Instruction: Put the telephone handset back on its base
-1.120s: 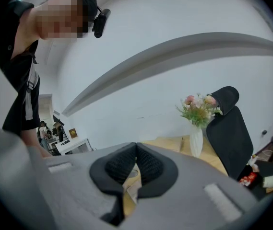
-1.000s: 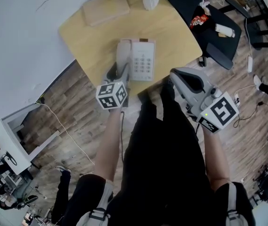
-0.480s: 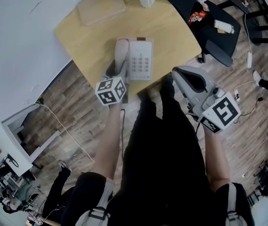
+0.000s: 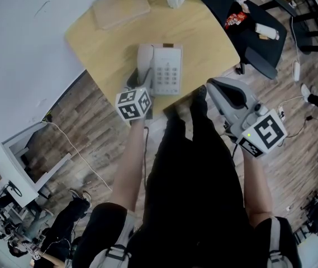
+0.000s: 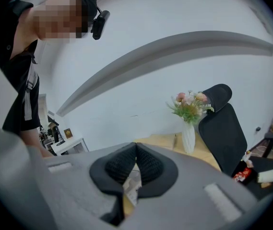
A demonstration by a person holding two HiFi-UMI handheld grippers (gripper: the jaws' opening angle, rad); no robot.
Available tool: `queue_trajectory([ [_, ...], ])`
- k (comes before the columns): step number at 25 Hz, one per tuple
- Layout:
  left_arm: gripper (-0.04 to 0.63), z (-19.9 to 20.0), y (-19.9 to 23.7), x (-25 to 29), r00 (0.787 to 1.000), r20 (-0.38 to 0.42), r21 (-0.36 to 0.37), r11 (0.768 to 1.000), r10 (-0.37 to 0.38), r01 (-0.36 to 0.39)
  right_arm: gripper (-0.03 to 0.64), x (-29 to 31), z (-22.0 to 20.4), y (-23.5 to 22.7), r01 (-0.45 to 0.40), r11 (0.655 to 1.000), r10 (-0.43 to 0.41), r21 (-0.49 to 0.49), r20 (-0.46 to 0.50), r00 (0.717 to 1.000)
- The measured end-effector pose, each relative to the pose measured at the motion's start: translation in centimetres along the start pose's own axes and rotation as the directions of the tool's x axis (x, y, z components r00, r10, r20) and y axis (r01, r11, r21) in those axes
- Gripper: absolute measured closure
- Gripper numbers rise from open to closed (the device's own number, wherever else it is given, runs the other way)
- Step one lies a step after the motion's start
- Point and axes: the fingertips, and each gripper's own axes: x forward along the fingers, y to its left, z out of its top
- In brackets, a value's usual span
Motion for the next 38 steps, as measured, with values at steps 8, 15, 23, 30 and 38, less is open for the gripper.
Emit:
queue_trajectory([
  [8,0.374,-0.6,0.0,0.3,1.000,-0.016,0.052,0.999,0.017,-0.017,0.614,-0.4,0.0,-0.3,0.007,1.000,-0.007,0.002,0.001,1.000],
  [15,0.373,-0.7,-0.1,0.3,1.000,-0.020,0.081,0.997,0.000,0.002,0.614,-0.5,-0.3,-0.2,0.005,1.000,-0.005,0.007,-0.001,1.000],
  [23,0.373,-0.4,-0.6,0.0,1.000,-0.020,0.109,0.994,-0.007,0.010,0.615,-0.8,-0.3,0.1,0.007,1.000,-0.007,0.004,-0.001,1.000],
  [30,0.374,-0.3,-0.4,-1.1,1.000,-0.007,0.109,0.994,-0.003,0.004,0.614,-1.1,-0.2,0.7,0.008,1.000,-0.007,-0.003,0.009,1.000],
  [38,0.383,0.2,-1.5,-3.4,1.000,0.026,0.135,0.991,-0.017,0.013,0.614,-1.9,-0.2,2.0,0.006,1.000,-0.005,-0.021,0.018,1.000],
])
